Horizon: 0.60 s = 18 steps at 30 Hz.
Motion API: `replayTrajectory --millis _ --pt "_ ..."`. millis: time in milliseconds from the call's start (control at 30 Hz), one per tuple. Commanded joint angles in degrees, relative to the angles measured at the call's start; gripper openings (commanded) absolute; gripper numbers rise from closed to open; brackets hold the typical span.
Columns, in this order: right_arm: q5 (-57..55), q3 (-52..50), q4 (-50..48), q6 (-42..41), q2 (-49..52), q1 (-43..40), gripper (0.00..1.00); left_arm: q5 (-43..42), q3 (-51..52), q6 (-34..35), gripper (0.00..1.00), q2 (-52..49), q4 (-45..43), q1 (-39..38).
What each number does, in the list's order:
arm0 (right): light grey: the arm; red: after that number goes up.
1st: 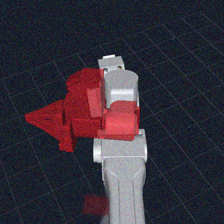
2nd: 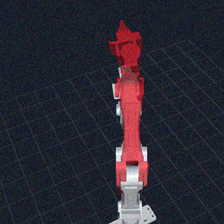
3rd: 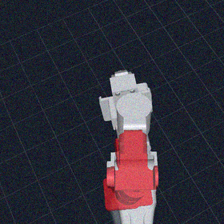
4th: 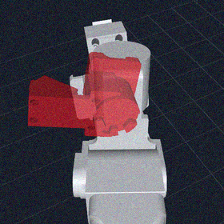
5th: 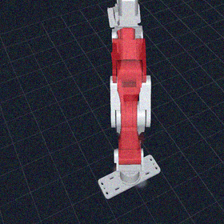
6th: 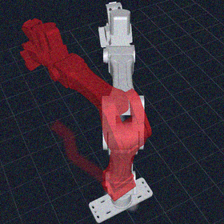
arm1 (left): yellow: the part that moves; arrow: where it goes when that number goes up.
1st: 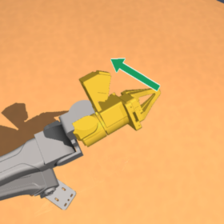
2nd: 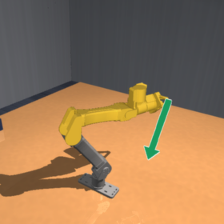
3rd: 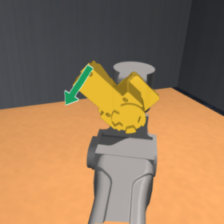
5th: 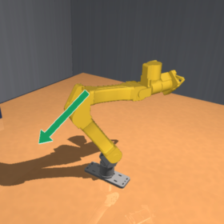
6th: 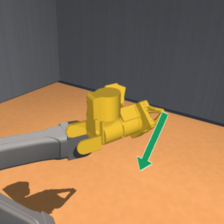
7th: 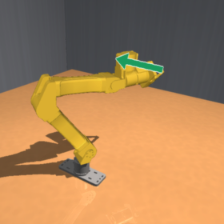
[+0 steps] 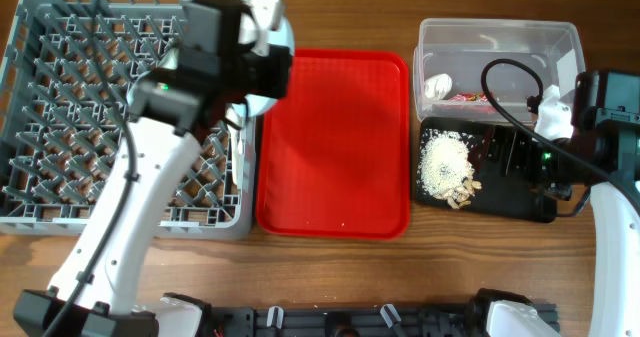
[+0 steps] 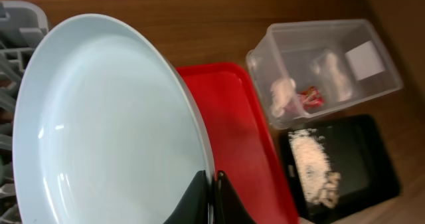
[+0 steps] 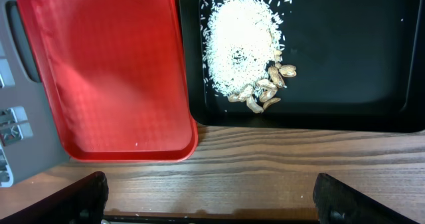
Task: Sort waste into correct bins and load items into the dishwasher rack
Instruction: 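Lift the light-blue plate and stand it upright in the rack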
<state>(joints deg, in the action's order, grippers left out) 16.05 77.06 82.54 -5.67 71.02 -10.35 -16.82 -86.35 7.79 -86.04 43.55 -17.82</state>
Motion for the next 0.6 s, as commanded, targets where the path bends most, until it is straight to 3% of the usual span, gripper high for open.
replayTrajectory --millis 0,100,400,433,467,533,567 --pt "0.0 0.2 0.0 1.2 -0.1 -0.1 1.00 -17.9 0.1 0.6 0.04 -1.7 0.0 8.1" --pt "0.0 0.2 0.0 1.2 -0.1 -0.1 1.00 -22.3 0.1 0.6 0.04 -4.0 0.9 12.9" --pt "0.0 0.2 0.1 1.2 -0.1 -0.1 1.00 -22.4 0.1 0.5 0.06 -12.5 1.1 17.5" --pt "0.0 0.2 0.1 1.2 -0.1 -0.1 1.00 -22.4 0.1 0.5 0.34 -13.2 1.1 17.5" --pt "0.0 0.2 0.1 1.2 -0.1 -0.1 1.00 -22.3 0.1 0.5 0.47 -13.3 1.1 17.5" --pt "0.0 0.2 0.1 1.2 -0.1 -0.1 1.00 -22.4 0.1 0.5 0.57 -13.2 1.0 17.6" --pt "0.0 0.2 0.1 1.1 -0.1 -0.1 1.00 -22.4 0.1 0.5 0.66 -13.0 0.9 17.6"
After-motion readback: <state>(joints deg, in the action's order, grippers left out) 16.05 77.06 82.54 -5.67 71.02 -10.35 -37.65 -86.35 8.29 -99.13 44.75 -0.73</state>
